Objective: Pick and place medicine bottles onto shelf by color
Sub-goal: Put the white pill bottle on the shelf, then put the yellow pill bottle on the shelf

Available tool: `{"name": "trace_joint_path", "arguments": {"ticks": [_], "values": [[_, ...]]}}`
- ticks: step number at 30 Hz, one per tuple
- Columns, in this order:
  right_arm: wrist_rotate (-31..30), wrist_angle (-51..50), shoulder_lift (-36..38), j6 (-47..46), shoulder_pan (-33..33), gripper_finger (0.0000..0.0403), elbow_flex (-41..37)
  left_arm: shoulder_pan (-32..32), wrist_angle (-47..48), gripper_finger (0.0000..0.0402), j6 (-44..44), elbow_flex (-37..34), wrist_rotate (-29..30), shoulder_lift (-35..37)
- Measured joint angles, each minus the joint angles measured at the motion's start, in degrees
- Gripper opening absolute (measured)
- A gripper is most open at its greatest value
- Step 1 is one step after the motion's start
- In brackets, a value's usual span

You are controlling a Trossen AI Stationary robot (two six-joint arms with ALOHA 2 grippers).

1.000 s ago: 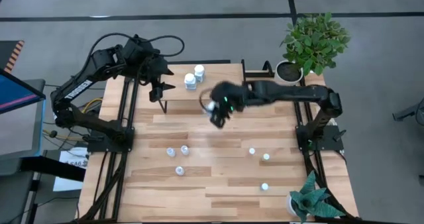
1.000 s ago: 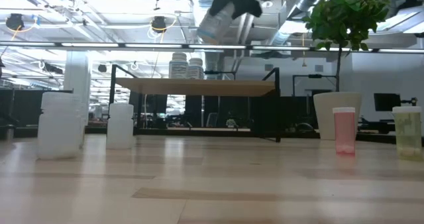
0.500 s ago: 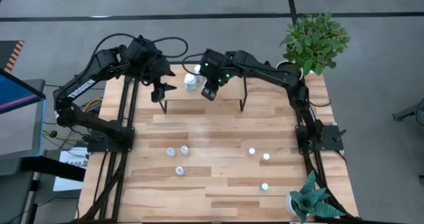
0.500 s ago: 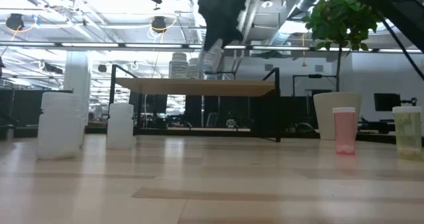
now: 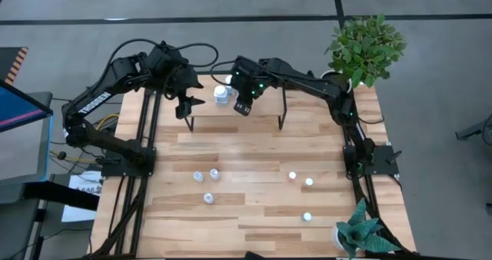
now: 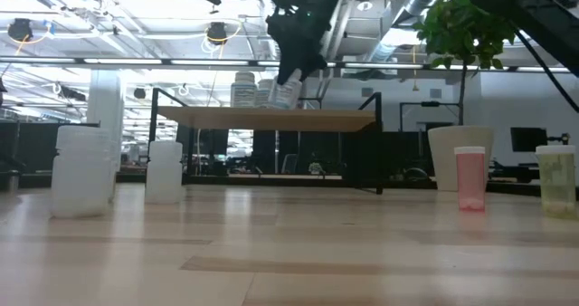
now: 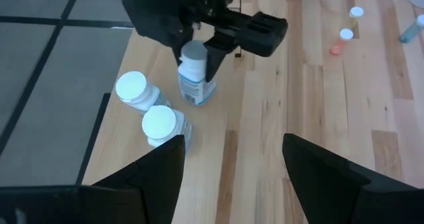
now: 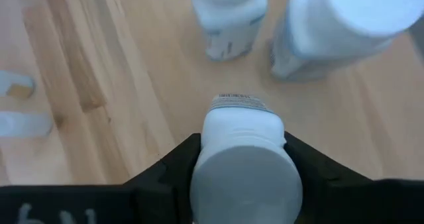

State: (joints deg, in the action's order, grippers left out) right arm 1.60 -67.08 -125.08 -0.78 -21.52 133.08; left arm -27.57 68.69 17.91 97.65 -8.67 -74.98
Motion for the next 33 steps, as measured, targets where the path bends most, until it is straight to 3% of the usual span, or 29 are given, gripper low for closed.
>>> {"name": "trace_joint_path", "arguments": {"ticks": [8, 19, 26, 33], "values": [[-1.31, 2.32, 0.02, 2.48, -0.02, 0.0242, 0.02, 0.0, 0.0, 0.0242, 0.02, 0.0, 0.02, 0.0], [-1.55, 4.36, 1.0, 2.32, -0.39, 0.0249, 1.72, 0.0, 0.0, 0.0242, 0.02, 0.0, 0.04, 0.0], [-1.9, -4.83, 9.2, -3.1, 1.0, 0.0249, 1.68, 0.02, 0.05, 0.0242, -0.08, 0.0, -0.04, 0.0], [-2.2, -19.09, 20.03, -9.55, 9.13, 0.0249, 1.68, 0.02, 1.51, 0.0242, -1.08, 0.0, -0.07, 0.0]]}}
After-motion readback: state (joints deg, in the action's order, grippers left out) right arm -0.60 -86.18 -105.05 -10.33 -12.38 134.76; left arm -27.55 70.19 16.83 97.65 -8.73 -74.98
